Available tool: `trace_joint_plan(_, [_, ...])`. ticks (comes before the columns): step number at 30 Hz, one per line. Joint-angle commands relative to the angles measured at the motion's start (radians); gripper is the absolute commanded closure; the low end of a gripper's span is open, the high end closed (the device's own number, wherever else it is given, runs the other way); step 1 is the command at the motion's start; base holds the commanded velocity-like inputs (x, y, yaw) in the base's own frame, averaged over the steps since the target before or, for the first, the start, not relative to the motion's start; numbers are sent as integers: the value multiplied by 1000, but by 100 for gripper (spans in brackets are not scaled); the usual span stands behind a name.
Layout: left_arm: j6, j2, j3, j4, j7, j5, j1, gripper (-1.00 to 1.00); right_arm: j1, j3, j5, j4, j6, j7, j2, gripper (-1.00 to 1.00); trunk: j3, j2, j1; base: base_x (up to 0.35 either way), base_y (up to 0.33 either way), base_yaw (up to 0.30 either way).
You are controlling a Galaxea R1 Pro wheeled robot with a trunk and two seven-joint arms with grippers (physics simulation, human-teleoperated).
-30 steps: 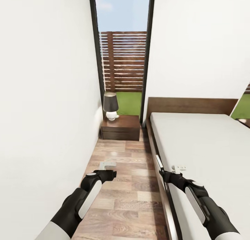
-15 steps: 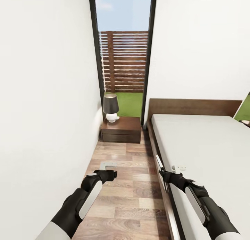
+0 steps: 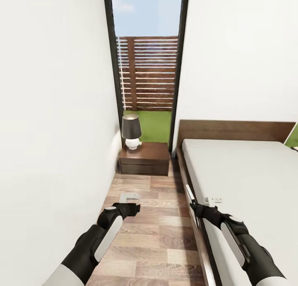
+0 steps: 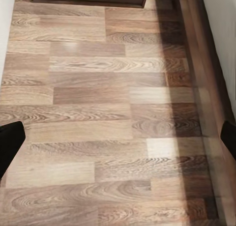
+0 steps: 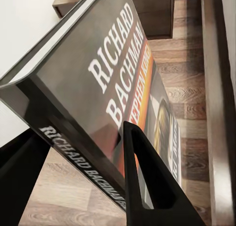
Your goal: In the bedroom, move the book from the bed onto either nightstand, and place the two sandals side by side next to the bed.
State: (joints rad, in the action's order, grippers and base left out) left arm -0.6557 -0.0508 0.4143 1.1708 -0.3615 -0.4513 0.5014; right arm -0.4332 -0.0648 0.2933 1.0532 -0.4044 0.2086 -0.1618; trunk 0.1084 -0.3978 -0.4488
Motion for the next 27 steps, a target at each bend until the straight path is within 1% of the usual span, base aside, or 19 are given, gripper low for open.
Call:
trace_joint_plan(1, [-2, 0, 2, 1, -10, -10, 1, -100, -1, -1, 7, 2, -5, 0, -1, 100, 2, -2, -1, 333, 0, 0])
trace_joint_plan(22, [-2, 0, 4, 1, -10, -10, 1, -100, 0, -1, 7, 3, -5, 0, -1, 100, 2, -2, -1, 334, 0, 0])
trace_joint_plan(27, [-2, 0, 4, 1, -10, -10, 1, -100, -1, -1, 7, 28, -9, 0, 0, 100, 2, -2, -1, 334, 0, 0])
